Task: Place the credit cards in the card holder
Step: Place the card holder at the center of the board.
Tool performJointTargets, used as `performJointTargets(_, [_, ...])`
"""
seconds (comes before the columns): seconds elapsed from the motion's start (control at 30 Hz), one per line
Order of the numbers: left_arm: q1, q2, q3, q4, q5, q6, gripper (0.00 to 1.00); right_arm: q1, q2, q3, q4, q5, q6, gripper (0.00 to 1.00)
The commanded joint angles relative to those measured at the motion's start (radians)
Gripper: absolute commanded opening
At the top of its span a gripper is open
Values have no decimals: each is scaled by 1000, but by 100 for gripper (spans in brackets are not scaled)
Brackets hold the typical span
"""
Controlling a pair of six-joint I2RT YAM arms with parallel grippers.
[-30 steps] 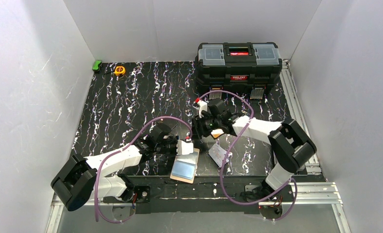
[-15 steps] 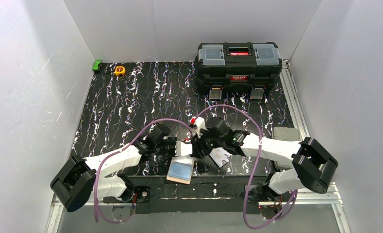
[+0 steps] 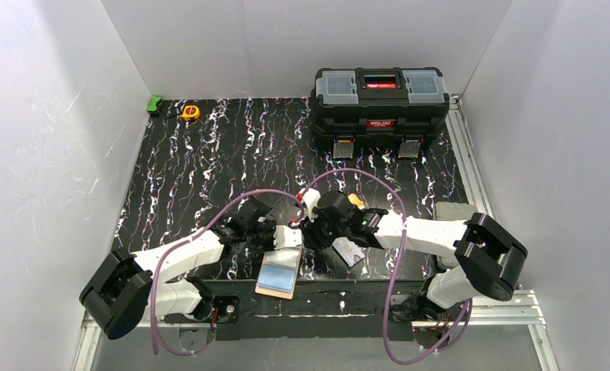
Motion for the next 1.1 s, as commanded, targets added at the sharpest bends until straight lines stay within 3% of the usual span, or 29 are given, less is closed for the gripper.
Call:
performJointTargets(0.0, [52, -3, 81, 0, -21, -148, 0, 2, -50, -1, 16, -40, -2, 56])
performJointTargets(0.3, [113, -11, 132, -62, 0, -242, 0, -189, -170, -88, 15, -81, 177, 63])
performJointTargets(0.37, [117, -14, 129, -61, 3, -237, 0, -235, -204, -111, 2, -69, 232, 70])
performJointTargets(0.47, [117, -17, 132, -71, 20, -235, 0, -305, -268, -161, -7, -58, 321, 89])
performJointTargets(0.53, [117, -16, 132, -68, 26, -233, 0, -348, -311, -192, -22, -62, 368, 94])
performJointTargets(1.07, [117, -2, 97, -51, -53, -231, 0, -393, -584, -271, -442, -113, 577, 74])
